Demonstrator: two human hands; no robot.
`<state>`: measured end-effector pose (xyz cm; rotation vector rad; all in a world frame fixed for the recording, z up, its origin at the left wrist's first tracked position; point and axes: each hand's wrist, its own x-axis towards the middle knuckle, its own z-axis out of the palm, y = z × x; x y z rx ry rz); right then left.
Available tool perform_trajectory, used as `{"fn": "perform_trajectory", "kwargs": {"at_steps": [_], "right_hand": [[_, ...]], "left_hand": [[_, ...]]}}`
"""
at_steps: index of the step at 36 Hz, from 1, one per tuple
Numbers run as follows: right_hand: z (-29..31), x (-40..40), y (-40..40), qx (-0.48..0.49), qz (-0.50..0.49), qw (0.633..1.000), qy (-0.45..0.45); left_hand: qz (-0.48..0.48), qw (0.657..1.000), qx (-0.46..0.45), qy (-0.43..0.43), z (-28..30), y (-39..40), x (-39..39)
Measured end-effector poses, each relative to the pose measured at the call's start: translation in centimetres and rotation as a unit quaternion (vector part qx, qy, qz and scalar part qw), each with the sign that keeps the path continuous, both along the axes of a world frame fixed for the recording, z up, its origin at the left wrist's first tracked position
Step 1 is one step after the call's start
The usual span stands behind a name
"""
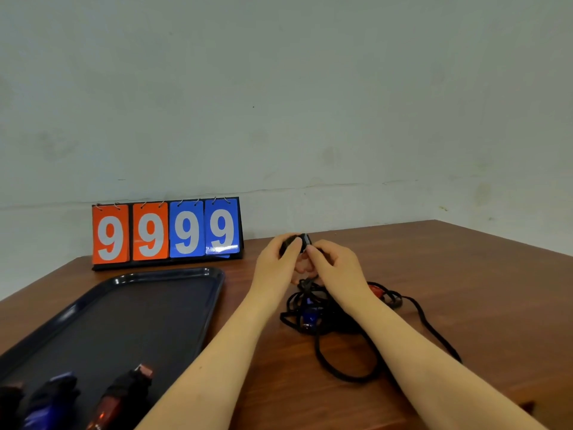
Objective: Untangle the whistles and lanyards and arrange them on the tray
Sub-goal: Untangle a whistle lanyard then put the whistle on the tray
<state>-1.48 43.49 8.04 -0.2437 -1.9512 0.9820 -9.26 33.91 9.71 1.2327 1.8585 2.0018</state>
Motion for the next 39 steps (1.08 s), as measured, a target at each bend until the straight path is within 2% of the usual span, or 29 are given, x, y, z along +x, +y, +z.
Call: {"fn": "perform_trajectory", "kwargs": {"at_steps": [5,9,15,18,21,25,28,32,39], "right_hand": [[-0.1,-0.2,0.0,0.015,-0.021,0.999,-0.025],[-0.2,-0.3,0.1,-0.004,-0.029,0.999,-0.018],[0.4,0.0,0.2,-0.083,-0.055,0.994,0.052],[0.7,0.1,0.2,-0.117,-0.019,0.991,0.064],[0.5,0.1,0.1,-0.102,0.024,0.993,0.051],[0.1,-0.1,-0.3,-0.026,0.029,0.999,-0.019],[-0.1,-0.2,-0.3,-0.009,0.026,0.999,-0.041],[0.0,-0.2,0.0,-0.006,0.010,0.999,-0.032],[0.2,-0.2,-0.1,-0.044,-0.010,0.999,-0.017]], "left_hand": [[0.048,0.998,-0.028,-0.007,-0.3,0.2,-0.4],[0.040,0.996,-0.008,-0.077,-0.3,0.3,-0.6],[0.010,0.983,0.007,-0.182,-0.2,0.4,-0.6],[-0.011,0.975,0.000,-0.220,-0.2,0.5,-0.5],[-0.040,0.963,0.015,-0.266,-0.3,0.4,-0.5],[-0.041,0.955,0.016,-0.295,-0.5,0.2,-0.7],[-0.015,0.965,-0.010,-0.261,-0.8,0.2,-1.1],[-0.003,0.991,-0.050,-0.127,-0.9,0.5,-1.3],[0.026,0.996,-0.083,0.025,-1.1,0.7,-1.5]]}}
